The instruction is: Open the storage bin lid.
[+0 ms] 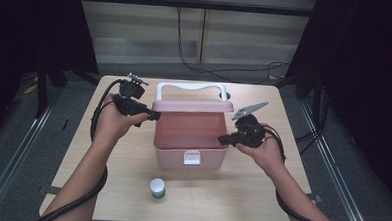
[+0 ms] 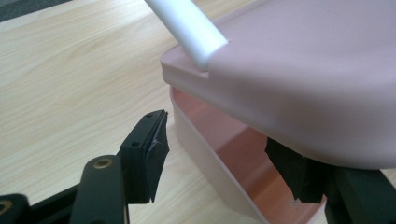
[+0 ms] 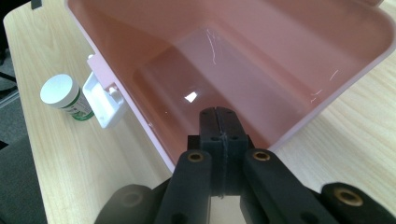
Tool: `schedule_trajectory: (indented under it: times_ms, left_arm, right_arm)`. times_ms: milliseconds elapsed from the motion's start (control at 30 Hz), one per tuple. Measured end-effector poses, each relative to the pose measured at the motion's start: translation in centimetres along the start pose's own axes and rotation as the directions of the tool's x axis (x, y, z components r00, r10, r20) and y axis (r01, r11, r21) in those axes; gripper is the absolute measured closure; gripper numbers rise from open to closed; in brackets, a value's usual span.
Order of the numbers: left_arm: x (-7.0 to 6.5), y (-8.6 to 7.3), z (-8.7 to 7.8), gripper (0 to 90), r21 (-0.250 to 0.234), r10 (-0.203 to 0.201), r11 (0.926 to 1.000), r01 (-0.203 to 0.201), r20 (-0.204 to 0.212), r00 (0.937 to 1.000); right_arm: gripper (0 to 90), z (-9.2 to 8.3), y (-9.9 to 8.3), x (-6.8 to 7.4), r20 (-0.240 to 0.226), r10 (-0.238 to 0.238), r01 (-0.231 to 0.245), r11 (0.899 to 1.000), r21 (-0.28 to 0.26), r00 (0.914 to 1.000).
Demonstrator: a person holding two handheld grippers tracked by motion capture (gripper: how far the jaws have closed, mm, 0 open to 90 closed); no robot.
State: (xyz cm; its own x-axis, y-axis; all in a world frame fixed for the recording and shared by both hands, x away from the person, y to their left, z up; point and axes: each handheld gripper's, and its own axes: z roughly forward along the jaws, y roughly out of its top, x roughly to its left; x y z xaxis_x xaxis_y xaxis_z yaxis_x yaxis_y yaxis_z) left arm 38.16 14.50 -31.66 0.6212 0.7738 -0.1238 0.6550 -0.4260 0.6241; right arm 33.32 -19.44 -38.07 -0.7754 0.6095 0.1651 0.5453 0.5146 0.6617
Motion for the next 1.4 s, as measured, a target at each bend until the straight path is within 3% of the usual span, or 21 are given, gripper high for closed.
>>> schedule_trajectory:
  times_ms: [233,367,633,767,833,1067,1400]
  left_arm:
    - [-0.1,0.7,-0.2,46.2,-0.024,0.005,0.9997,-0.005,-0.017,0.9998]
    - [-0.1,1.0,-0.3,49.7,-0.045,-0.013,0.9989,0.012,-0.021,0.9997]
    - [-0.1,1.5,-0.2,58.4,-0.063,0.008,0.9980,-0.010,-0.038,0.9992]
    - [0.0,1.8,-0.1,62.1,-0.080,-0.009,0.9968,0.006,-0.031,0.9995]
    - [0.0,2.0,-0.1,67.1,-0.079,-0.011,0.9968,0.008,-0.028,0.9995]
    - [-0.1,2.9,-0.1,74.0,-0.059,-0.008,0.9983,0.003,-0.085,0.9964]
    - [0.1,4.1,0.1,78.5,-0.019,-0.027,0.9995,0.025,-0.115,0.9930]
  right_arm:
    - [90.0,0.1,-0.2,0.0,0.001,-0.001,0.001,1.000,0.010,1.0000]
    - [90.0,0.2,-0.2,0.1,-0.004,-0.005,0.005,1.000,0.016,1.0000]
    - [90.0,0.2,-0.2,0.2,-0.005,-0.005,0.005,1.000,0.016,1.0000]
    - [90.0,0.2,-0.2,0.2,-0.005,-0.006,0.007,1.000,0.014,1.0000]
    - [90.0,0.2,-0.2,0.2,-0.008,-0.005,0.005,1.000,0.014,1.0000]
    - [90.0,0.3,-0.3,0.1,-0.010,-0.004,0.004,1.000,0.012,0.9999]
    - [90.0,0.6,-0.3,0.3,-0.014,-0.014,0.014,1.000,0.010,0.9998]
